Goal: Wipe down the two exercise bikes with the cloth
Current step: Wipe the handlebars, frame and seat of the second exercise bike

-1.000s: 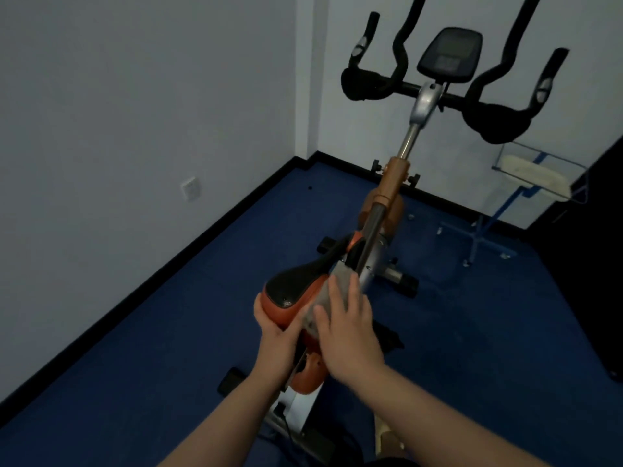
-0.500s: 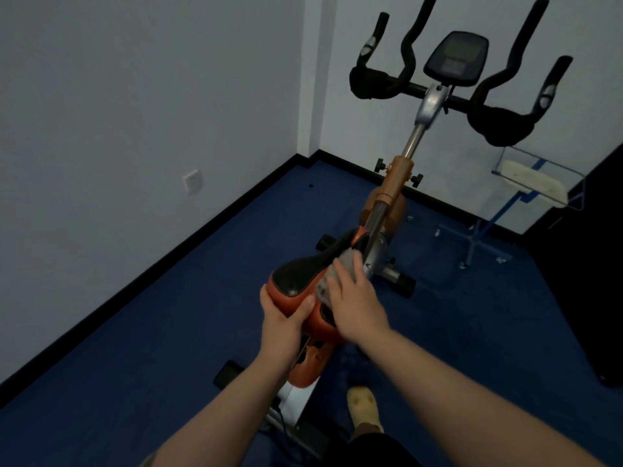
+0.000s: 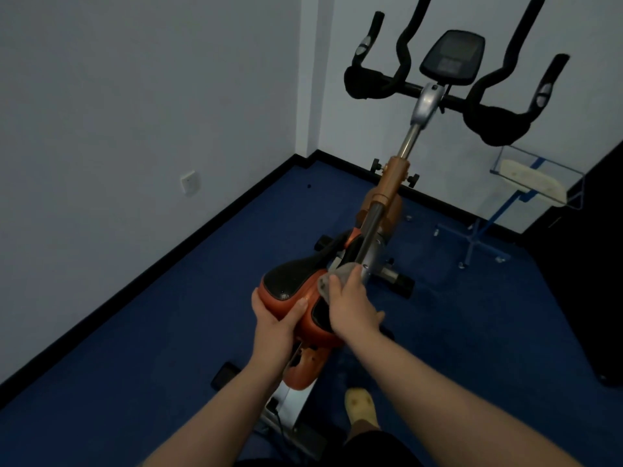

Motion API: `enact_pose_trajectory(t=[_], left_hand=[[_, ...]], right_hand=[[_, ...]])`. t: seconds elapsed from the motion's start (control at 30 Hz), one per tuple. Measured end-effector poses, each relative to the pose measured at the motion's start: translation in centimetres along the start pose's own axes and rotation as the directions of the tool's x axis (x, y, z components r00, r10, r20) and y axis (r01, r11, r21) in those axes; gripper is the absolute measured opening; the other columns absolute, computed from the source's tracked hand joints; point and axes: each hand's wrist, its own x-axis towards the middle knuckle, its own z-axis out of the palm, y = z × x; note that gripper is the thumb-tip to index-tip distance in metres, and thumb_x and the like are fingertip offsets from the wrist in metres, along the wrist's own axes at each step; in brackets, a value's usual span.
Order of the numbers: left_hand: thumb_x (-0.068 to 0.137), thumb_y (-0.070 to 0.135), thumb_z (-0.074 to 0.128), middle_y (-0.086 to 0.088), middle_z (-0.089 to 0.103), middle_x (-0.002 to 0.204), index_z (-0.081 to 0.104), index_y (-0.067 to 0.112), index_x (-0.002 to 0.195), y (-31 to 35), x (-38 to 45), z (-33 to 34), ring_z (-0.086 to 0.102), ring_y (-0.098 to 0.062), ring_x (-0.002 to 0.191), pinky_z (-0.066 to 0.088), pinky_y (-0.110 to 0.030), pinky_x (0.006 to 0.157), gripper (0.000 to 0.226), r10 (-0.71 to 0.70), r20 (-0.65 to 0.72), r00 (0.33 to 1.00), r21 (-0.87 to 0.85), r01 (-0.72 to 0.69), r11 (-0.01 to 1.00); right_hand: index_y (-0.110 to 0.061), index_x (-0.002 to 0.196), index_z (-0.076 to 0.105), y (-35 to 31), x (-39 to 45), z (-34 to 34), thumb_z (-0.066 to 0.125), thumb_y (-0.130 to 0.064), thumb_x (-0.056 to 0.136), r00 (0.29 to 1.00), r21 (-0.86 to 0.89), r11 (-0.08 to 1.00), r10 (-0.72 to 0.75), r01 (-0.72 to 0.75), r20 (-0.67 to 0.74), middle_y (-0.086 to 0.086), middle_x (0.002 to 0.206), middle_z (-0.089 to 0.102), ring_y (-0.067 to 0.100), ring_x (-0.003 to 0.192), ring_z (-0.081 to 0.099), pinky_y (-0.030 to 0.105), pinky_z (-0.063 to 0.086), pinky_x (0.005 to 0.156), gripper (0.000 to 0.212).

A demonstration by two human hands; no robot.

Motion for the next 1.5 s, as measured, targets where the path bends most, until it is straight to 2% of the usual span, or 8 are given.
enact_pose_trajectory(t=[0.13, 0.3, 0.7, 0.83, 0.97, 1.17, 1.37, 1.5], left_hand=[[0.084, 0.023, 0.072, 0.001, 0.056, 0.123, 0.017, 0.036, 0.146, 0.1, -0.1, 0.3, 0.062, -0.019, 0.110, 0.050, -0.048, 0.099, 0.084, 0.005, -0.023, 1.000, 0.008, -0.004, 1.000], [0.087, 0.022, 0.070, -0.001, 0.053, 0.129, 0.010, 0.039, 0.149, -0.2, -0.1, 0.9, 0.061, -0.022, 0.111, 0.049, -0.050, 0.098, 0.089, -0.017, -0.090, 0.996, -0.021, 0.015, 1.000], [0.080, 0.039, 0.070, -0.006, 0.030, 0.150, -0.004, 0.033, 0.152, -1.3, 0.3, 6.5, 0.043, -0.026, 0.129, 0.038, -0.051, 0.109, 0.104, -0.032, -0.527, 0.849, 0.014, 0.046, 0.999], [0.078, 0.028, 0.078, -0.002, 0.036, 0.145, 0.009, 0.026, 0.153, -1.1, 0.3, 7.5, 0.045, -0.019, 0.126, 0.039, -0.036, 0.106, 0.101, 0.068, -0.623, 0.779, 0.099, -0.008, 0.995], [0.075, 0.023, 0.081, 0.000, 0.046, 0.134, 0.021, 0.027, 0.149, -0.8, 0.3, 7.9, 0.054, -0.015, 0.114, 0.044, -0.029, 0.094, 0.096, 0.092, -0.662, 0.743, 0.107, -0.028, 0.994], [0.075, 0.016, 0.081, 0.003, 0.048, 0.129, 0.029, 0.023, 0.145, -0.3, 0.1, 8.4, 0.053, -0.015, 0.113, 0.043, -0.031, 0.097, 0.087, 0.133, -0.702, 0.699, 0.148, -0.040, 0.988], [0.075, 0.015, 0.081, 0.002, 0.053, 0.128, 0.034, 0.023, 0.144, -0.9, 0.0, 8.5, 0.058, -0.010, 0.109, 0.049, -0.022, 0.085, 0.084, 0.142, -0.716, 0.683, 0.133, -0.067, 0.989], [0.073, 0.020, 0.084, 0.003, 0.054, 0.127, 0.036, 0.025, 0.144, -1.1, -0.1, 8.7, 0.058, -0.009, 0.107, 0.047, -0.021, 0.082, 0.086, 0.147, -0.739, 0.657, 0.127, -0.079, 0.989]], right_hand=[[-0.025, 0.155, -0.011, 1.3, -2.6, 0.4, 0.024, -0.050, 0.102, 0.988, 0.035, 0.988, -0.154, 0.154, 0.001, 0.004, 0.161, 0.014, 0.028, 0.140, 0.033, 0.050, 0.027, 0.114, 0.069], [-0.012, 0.153, 0.012, -0.6, 5.1, 0.0, 0.026, -0.050, 0.102, 0.984, 0.281, 0.944, 0.148, -0.171, 0.100, 0.017, 0.150, 0.037, 0.034, 0.132, 0.042, 0.043, 0.035, 0.109, 0.065], [-0.018, 0.156, -0.001, -0.7, 8.2, -0.7, 0.028, -0.039, 0.104, 0.976, 0.279, 0.938, -0.175, 0.204, -0.127, 0.010, 0.163, 0.000, 0.028, 0.146, 0.018, 0.037, 0.024, 0.115, 0.063], [-0.024, 0.155, 0.020, 1.4, 11.3, -2.0, 0.025, -0.039, 0.105, 0.812, -0.142, 0.805, -0.583, 0.576, -0.009, 0.001, 0.164, -0.001, 0.025, 0.149, -0.003, 0.040, 0.005, 0.120, 0.053], [-0.013, 0.122, 0.060, 0.8, 16.8, -4.7, 0.033, -0.033, 0.104, 0.747, -0.078, 0.743, -0.658, 0.664, 0.096, 0.006, 0.130, 0.056, 0.028, 0.125, 0.047, 0.038, 0.033, 0.106, 0.039], [-0.027, 0.125, 0.063, 0.3, 16.6, -5.4, 0.029, -0.046, 0.098, 0.203, -0.180, 0.137, -0.883, 0.974, 0.424, -0.007, 0.124, 0.062, 0.019, 0.121, 0.050, 0.042, 0.034, 0.107, 0.047], [-0.022, 0.105, 0.066, -0.8, 19.3, -5.9, 0.027, -0.047, 0.100, 0.510, -0.204, 0.468, -0.781, 0.860, 0.360, 0.000, 0.102, 0.069, 0.024, 0.094, 0.061, 0.038, 0.045, 0.077, 0.046], [-0.024, 0.122, 0.063, 1.1, 18.6, -6.2, 0.031, -0.042, 0.098, 0.068, -0.105, 0.029, -0.915, 0.994, 0.397, -0.010, 0.120, 0.062, 0.013, 0.111, 0.053, 0.034, 0.039, 0.100, 0.043]])
